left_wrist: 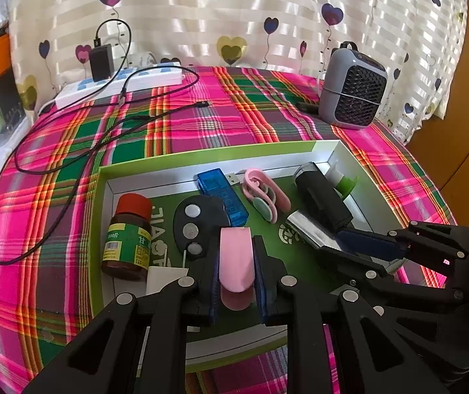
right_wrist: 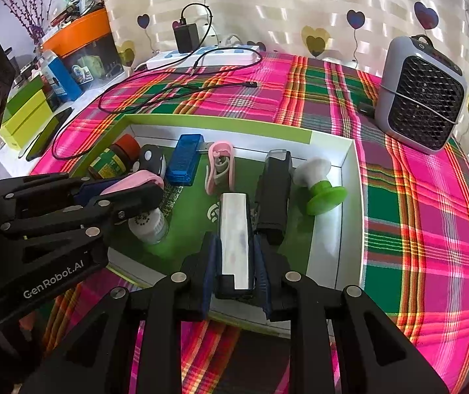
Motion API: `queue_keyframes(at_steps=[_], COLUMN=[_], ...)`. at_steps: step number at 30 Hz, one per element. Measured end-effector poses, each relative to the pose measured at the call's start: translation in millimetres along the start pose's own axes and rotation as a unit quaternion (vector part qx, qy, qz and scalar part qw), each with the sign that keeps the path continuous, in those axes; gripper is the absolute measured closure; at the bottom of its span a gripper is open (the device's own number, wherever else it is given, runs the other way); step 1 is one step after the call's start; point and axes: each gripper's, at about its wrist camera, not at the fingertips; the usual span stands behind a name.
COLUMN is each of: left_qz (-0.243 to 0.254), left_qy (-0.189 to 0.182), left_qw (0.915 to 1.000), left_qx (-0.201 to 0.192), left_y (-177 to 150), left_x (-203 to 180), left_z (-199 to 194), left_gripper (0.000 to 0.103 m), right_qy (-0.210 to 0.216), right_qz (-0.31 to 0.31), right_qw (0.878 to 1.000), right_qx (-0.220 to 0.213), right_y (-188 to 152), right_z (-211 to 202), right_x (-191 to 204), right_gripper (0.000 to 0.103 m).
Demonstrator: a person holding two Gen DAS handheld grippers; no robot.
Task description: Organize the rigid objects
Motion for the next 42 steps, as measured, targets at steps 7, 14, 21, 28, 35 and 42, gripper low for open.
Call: queue_keyframes(at_steps=[7,14,21,28,35,42], left_qz=[0.001,0.002,0.001,-0.002,0.000,-0.001], left_qy=[0.005,0.004,0.011,0.019,0.026,0.029], left_qw=[1.0000,1.0000,0.9999,0.9998,0.9993,0.9986], left_qx=[0.003,0.003,0.001,-0.008,-0.028,-0.044], left_y=[-1.5,-3.1,-8.0,-10.8,-17.1,-25.8], left_x=[-0.6,-2.3,-4.1,-4.7,-10.2,-17.6], left_z=[2.2,-0.5,-8.2,-19.6,-41.2,-62.2], left_gripper=[0.071,0.069,0.069,0.069,0.069,0.069], right_qy=[-0.002,0.002,-0.005,-0.013,-0.011,-0.015], right_qz=[0.012,0.027,0.037,0.040,0.045,0.048], right_qw=[1.000,1.000,0.999,0.999,0.998,0.997], right_qx=[-0.003,-0.009,-0.014,-0.025,-0.042,-0.052], right_y=[-0.9,-3.5,-6.0,-10.2,-15.7,-24.1], right_z=[0.8,-2.0,-7.2,-16.7,-34.8,-48.6], right_x=[-3.1,-6.0,-5.5,-5.1,-1.1,3.5], right_gripper=[0.079,0.070,0.064,0.063,0.063,0.063])
Point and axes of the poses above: each gripper's, at about its wrist camera, not at the fingertips, and z roughly the way its jaws point, x to its left, y to its top, and after that the axes turned 6 degrees about -x, right-handed
